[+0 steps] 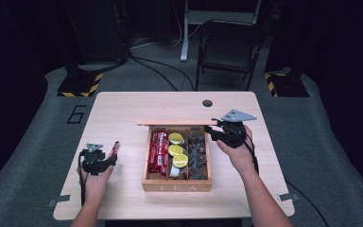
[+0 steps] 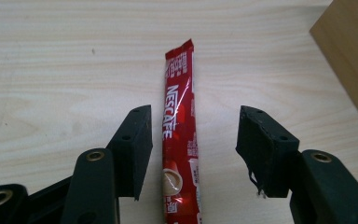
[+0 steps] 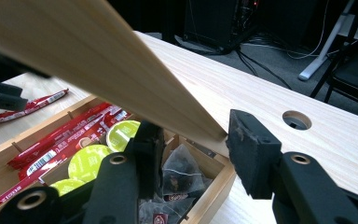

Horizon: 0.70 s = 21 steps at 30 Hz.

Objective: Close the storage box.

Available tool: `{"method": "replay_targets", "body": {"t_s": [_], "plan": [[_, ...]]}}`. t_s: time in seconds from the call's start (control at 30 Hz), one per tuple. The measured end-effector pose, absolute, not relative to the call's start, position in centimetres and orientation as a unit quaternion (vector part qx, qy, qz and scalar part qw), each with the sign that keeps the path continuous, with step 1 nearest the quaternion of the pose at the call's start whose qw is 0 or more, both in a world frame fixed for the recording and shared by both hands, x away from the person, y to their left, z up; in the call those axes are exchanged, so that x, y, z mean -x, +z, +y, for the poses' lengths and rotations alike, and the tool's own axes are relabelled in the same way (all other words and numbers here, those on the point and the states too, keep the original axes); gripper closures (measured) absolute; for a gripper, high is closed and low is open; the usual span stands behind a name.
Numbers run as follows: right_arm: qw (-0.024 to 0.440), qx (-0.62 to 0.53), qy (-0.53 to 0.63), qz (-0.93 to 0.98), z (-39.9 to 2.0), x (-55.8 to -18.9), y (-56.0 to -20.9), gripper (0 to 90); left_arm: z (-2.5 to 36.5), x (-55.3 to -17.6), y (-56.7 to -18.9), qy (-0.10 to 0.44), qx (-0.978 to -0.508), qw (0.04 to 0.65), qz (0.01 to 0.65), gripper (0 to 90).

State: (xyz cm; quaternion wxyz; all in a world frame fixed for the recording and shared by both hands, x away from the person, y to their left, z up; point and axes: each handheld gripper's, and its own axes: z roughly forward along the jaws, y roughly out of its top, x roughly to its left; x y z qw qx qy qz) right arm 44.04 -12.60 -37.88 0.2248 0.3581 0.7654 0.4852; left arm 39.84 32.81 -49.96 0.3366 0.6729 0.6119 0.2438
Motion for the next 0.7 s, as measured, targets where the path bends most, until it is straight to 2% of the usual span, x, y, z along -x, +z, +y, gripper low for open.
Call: {"method": "replay_targets", "body": {"t_s": [0.17, 0.47, 0.7], "plan": [[0.225, -0.357, 0.484, 0.767, -12.6, -44.0, -37.9, 56.3, 32.5, -39.5, -49.1, 0.254, -0.677, 0.348, 0.598, 44.3], [0.226, -0.353, 0.483, 0.769, -12.6, -44.0, -37.9, 56.2, 31.5, -38.8, -46.7, 0.237, -0.692, 0.375, 0.569, 46.7], [0.221, -0.357, 0.483, 0.768, -12.7, -44.0, -37.9, 56.1, 28.7, -38.0, -44.4, 0.254, -0.723, 0.381, 0.517, 46.8]]}}
